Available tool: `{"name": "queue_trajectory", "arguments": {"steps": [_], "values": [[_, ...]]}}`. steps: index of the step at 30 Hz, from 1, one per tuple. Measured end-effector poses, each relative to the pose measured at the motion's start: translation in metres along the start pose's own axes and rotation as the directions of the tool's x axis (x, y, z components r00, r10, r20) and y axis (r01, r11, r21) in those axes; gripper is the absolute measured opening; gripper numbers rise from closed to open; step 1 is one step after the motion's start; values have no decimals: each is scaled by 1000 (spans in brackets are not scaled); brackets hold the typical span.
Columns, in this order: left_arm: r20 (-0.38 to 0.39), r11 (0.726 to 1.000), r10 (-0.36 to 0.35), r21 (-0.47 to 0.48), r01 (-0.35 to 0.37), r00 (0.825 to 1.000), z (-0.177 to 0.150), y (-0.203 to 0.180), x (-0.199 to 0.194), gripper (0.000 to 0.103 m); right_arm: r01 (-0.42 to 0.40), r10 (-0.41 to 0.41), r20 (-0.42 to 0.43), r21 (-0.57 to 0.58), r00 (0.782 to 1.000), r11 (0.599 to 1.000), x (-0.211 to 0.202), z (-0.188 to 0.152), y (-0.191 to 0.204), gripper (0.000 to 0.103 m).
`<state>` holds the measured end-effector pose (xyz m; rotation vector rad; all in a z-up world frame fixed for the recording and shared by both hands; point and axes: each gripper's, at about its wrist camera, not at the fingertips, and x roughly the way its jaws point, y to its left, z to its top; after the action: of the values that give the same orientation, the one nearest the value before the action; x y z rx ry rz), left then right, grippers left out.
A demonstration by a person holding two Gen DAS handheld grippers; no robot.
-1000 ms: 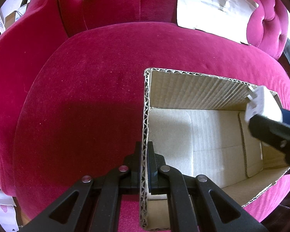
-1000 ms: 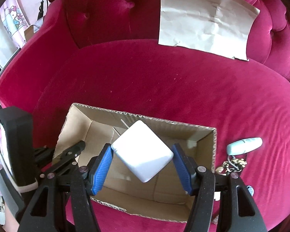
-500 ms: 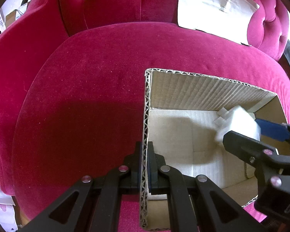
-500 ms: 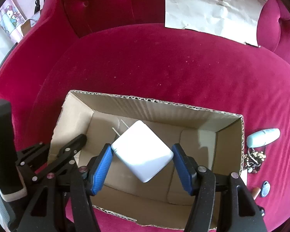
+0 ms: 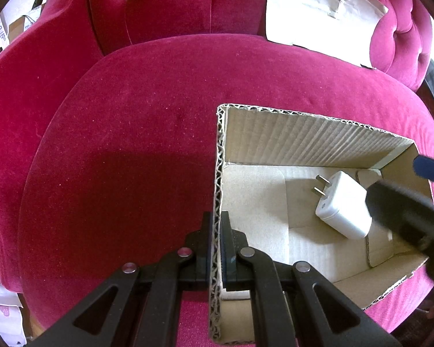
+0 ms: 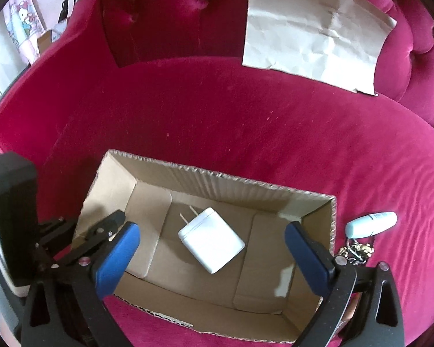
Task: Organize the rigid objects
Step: 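Carry the charger into the box and open the right tool, then move the right tool back to the light blue bottle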
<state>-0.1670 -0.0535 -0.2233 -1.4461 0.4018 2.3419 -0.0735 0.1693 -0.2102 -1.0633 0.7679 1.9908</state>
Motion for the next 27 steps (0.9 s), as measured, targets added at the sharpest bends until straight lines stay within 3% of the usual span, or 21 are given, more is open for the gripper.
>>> {"name": "queue_trajectory", "arguments": {"steps": [18,27], "values": [[-3,1000,0,3,0,1000,1,3,-1,4,28,-31,92,30,995,999,-41,3,-33,102],[-3,1000,-2,1,2,1000,0,3,-1,4,77,-84,119,64,989,995,-52,1,-64,102]]}}
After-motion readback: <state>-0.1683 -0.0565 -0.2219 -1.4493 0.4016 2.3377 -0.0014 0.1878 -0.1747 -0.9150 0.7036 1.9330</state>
